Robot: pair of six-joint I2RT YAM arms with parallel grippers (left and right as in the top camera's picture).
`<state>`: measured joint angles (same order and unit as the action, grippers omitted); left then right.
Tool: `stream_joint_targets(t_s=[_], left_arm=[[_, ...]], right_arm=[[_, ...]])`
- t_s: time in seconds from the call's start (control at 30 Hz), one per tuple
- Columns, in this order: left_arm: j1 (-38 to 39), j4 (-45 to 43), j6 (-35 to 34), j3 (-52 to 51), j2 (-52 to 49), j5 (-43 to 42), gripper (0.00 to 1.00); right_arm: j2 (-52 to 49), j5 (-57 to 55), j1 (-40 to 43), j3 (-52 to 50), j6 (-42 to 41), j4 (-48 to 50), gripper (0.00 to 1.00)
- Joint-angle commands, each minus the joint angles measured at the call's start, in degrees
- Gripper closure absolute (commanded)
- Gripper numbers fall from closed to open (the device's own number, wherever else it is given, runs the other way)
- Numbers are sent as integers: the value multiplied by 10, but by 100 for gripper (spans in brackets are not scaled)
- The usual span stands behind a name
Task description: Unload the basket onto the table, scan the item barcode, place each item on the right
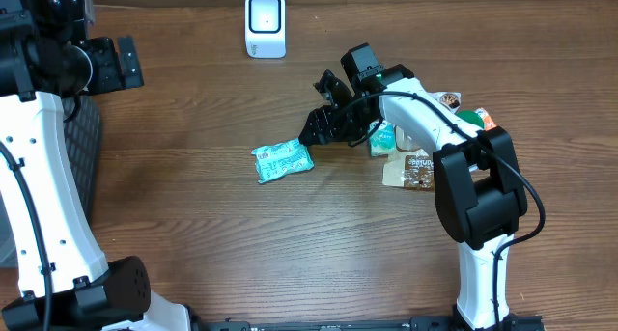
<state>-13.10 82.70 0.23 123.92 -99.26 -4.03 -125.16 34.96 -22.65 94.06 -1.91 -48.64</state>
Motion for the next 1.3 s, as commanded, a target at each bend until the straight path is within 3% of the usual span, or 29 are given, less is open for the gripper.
stream_joint_targets(t_s=[0.0, 0.97, 1.27], left_arm=[[4, -2, 11, 10, 2, 2, 1], [4, -2, 11, 10, 2, 2, 1], [4, -2, 11, 10, 2, 2, 0]], right_arm=[[-5, 11, -4, -3, 0, 4, 33], [-39, 24, -44, -18, -56, 42, 39], [-39, 44, -54, -68, -118, 103, 56]])
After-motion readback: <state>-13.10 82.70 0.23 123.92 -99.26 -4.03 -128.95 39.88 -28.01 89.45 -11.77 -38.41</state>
